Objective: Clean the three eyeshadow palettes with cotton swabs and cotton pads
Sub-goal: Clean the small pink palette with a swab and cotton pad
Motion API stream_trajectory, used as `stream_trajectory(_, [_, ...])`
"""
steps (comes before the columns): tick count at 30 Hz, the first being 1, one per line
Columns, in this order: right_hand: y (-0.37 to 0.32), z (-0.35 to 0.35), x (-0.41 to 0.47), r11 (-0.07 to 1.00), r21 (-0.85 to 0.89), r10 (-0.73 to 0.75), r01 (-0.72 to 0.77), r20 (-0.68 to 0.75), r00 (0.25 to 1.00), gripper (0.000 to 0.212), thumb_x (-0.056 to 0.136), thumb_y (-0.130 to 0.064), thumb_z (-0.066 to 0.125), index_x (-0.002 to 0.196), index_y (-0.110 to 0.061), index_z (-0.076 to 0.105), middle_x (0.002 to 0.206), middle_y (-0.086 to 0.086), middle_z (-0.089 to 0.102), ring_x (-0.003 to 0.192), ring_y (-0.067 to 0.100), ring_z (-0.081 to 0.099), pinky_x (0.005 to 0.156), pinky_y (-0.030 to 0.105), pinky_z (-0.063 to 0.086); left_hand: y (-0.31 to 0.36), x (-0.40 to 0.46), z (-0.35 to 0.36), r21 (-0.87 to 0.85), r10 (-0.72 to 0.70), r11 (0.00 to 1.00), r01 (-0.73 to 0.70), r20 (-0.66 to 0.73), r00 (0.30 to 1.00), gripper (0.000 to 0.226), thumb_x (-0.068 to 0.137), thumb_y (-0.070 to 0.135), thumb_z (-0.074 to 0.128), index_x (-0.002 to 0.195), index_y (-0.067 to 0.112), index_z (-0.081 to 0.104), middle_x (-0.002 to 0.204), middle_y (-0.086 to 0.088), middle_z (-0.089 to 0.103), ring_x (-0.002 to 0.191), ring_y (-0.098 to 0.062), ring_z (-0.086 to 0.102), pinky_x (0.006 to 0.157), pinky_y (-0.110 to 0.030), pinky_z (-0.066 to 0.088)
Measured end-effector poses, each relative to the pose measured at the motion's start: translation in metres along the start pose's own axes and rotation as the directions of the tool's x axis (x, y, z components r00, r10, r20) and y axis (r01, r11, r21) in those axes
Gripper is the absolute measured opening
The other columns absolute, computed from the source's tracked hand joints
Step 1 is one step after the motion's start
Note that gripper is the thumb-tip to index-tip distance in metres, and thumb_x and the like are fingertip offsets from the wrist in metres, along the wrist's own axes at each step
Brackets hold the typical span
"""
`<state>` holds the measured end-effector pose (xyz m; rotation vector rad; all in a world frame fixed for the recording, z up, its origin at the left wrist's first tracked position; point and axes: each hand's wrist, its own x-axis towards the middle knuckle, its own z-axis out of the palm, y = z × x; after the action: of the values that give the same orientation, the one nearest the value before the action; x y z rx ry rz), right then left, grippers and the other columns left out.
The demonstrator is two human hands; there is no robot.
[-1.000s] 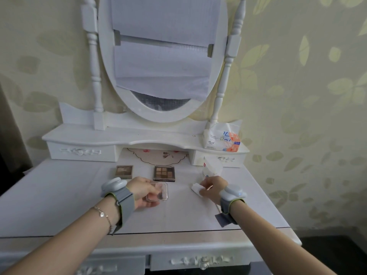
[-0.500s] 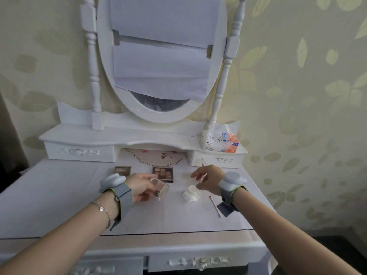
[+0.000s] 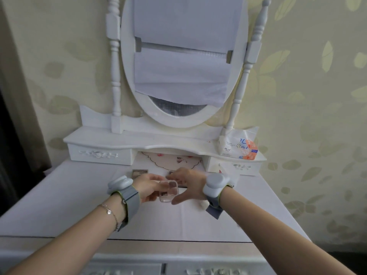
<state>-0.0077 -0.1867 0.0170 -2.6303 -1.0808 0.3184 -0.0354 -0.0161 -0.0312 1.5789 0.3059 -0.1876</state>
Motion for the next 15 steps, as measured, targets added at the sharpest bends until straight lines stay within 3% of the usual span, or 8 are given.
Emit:
stream_trajectory(2, [-0.004,0.001,0.008,1.0,-0.009,-0.009,0.009,0.01,1.0,0.058,0.076,-0.034,0.074,0.128,-0.021,0.054,0.126,0.001,0.052,0.112,0.018,0.052,0.095,0.031,0.043,0.001,0.001,-0.004,0.002,-0.001,1.0,0.001,-0.004,1.0,0.045,0.072,0.006,0.077,0.111,0.009,0.055,0.077,-0.009,0.065,0.06,-0.016,0.052,0.047,-0.023,0.039])
stream_trajectory(5, [-0.008,0.003,0.021,0.999,-0.024,-0.028,0.028,-0.003,1.0,0.046,0.075,-0.032,0.073,0.113,-0.01,0.06,0.112,0.011,0.06,0.101,0.028,0.058,0.089,0.045,0.048,0.001,0.005,-0.009,0.015,-0.004,1.0,0.005,-0.024,1.0,0.045,0.076,0.001,0.073,0.116,0.007,0.052,0.074,-0.008,0.061,0.056,-0.015,0.049,0.046,-0.022,0.037])
stream_trajectory(11, [-0.007,0.01,0.051,0.992,-0.123,-0.011,0.017,0.051,0.999,0.06,0.073,-0.041,0.073,0.128,-0.026,0.053,0.122,0.0,0.05,0.111,0.018,0.051,0.091,0.03,0.043,0.004,0.018,-0.021,0.01,-0.032,0.999,0.033,-0.061,0.998,0.046,0.077,-0.003,0.069,0.119,0.004,0.051,0.07,-0.009,0.058,0.054,-0.015,0.046,0.042,-0.02,0.036])
stream_trajectory(15, [-0.004,0.014,0.07,0.994,-0.11,-0.009,0.013,0.03,1.0,0.051,0.072,-0.041,0.073,0.116,-0.019,0.059,0.115,0.002,0.053,0.102,0.021,0.056,0.09,0.037,0.048,0.007,0.025,-0.032,0.033,-0.003,0.999,0.006,-0.088,0.996,0.043,0.076,0.007,0.074,0.114,0.005,0.055,0.077,-0.008,0.062,0.055,-0.014,0.052,0.046,-0.021,0.04])
